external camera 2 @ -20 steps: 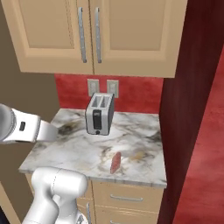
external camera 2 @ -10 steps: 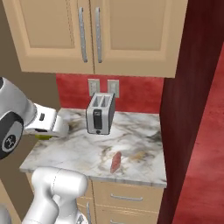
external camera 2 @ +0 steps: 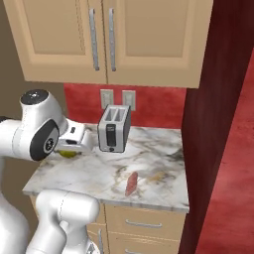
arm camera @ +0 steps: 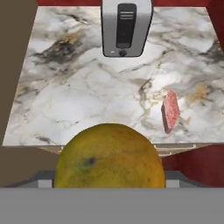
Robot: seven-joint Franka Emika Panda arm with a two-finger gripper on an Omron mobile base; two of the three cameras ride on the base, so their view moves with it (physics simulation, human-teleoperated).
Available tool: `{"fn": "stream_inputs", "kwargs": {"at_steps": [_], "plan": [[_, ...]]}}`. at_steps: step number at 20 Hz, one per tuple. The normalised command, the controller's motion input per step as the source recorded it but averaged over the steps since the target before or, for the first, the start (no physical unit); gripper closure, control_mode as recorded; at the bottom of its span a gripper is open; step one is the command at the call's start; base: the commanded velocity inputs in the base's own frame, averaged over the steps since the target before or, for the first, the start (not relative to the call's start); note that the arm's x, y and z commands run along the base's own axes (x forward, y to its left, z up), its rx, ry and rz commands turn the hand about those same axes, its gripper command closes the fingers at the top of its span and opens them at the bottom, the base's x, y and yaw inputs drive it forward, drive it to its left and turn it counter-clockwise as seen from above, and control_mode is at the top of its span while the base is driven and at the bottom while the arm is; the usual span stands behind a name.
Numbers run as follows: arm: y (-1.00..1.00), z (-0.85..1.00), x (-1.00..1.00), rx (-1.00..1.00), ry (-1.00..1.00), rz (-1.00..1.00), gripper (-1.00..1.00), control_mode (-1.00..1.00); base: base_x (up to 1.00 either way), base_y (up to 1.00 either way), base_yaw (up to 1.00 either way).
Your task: Open the fridge, remove the orange, tomato, and steak, and place them on any counter.
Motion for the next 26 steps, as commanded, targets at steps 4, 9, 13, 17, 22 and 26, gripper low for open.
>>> {"fn": "stream_inputs", "kwargs": {"at_steps": [4,9,13,17,22,26], "plan": [[0.0,-0.79,0.78,0.0,0.01,0.0,1.0,-1.0,0.0,0.0,0.0],[-0.01,-0.8,0.69,0.0,0.09,0.0,1.0,-1.0,0.0,0.0,0.0],[-0.04,-0.64,0.55,0.0,0.17,0.0,1.0,-1.0,0.0,0.0,0.0],[-0.16,-0.59,0.52,0.01,0.18,0.0,1.0,-1.0,0.0,0.0,0.0],[-0.21,-0.59,0.5,0.02,0.17,0.0,1.0,-1.0,0.0,0.0,0.0],[-0.19,-0.56,0.51,0.01,0.15,0.0,1.0,-1.0,0.0,0.0,0.0]]}}
